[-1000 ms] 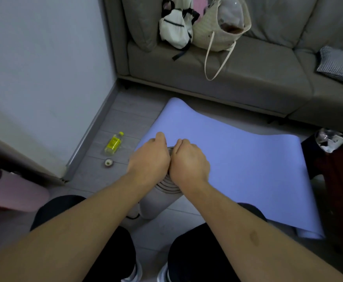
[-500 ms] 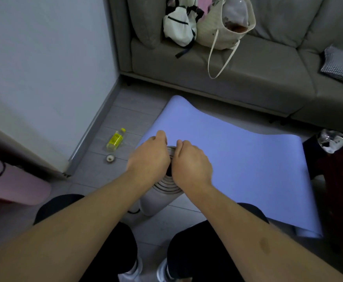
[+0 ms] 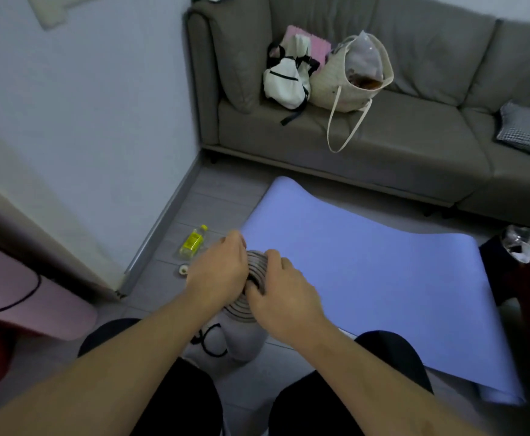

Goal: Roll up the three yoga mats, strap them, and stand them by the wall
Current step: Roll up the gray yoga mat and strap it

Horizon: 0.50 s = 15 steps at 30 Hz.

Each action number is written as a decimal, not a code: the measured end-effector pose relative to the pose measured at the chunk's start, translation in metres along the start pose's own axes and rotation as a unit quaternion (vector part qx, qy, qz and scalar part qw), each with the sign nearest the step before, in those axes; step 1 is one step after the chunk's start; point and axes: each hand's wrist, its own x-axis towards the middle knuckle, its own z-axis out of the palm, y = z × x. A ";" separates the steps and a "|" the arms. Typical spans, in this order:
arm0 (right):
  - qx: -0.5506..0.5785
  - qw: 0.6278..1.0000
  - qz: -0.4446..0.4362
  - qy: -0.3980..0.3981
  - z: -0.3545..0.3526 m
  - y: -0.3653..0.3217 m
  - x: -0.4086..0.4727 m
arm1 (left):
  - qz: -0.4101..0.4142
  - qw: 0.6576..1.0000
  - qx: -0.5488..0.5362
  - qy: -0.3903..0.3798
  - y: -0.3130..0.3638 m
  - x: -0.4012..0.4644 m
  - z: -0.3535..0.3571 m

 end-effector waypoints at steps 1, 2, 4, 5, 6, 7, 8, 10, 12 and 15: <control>-0.009 1.000 0.014 -0.013 -0.002 0.000 -0.005 | 0.005 1.000 -0.015 0.004 0.001 -0.002 0.002; -0.014 0.999 0.034 -0.019 -0.003 0.001 -0.006 | 0.012 0.999 -0.038 0.004 0.002 -0.002 0.005; -0.002 0.997 0.066 -0.029 -0.007 0.002 -0.007 | 0.023 0.997 -0.076 -0.011 0.006 -0.008 0.011; 0.002 0.997 0.065 -0.035 -0.010 0.002 -0.006 | 0.022 0.996 -0.081 -0.019 0.008 -0.010 0.011; -0.005 0.998 0.054 -0.041 -0.014 0.001 -0.006 | 0.014 0.996 -0.088 -0.018 0.009 -0.012 0.010; -0.020 0.998 0.040 -0.042 -0.018 0.000 -0.006 | -0.004 0.995 -0.103 -0.015 0.010 -0.014 0.009; -0.040 0.998 0.024 -0.036 -0.024 -0.001 -0.007 | -0.020 0.992 -0.121 -0.008 0.013 -0.015 0.007; -0.077 0.997 -0.002 -0.017 -0.032 -0.003 -0.011 | -0.052 0.988 -0.143 0.010 0.021 -0.016 0.004; -0.104 0.994 -0.019 -0.003 -0.038 -0.003 -0.013 | -0.064 0.986 -0.154 0.025 0.031 -0.015 0.003; -0.113 0.992 -0.028 -0.044 -0.036 0.005 -0.015 | -0.064 0.991 -0.118 0.004 0.035 -0.016 0.018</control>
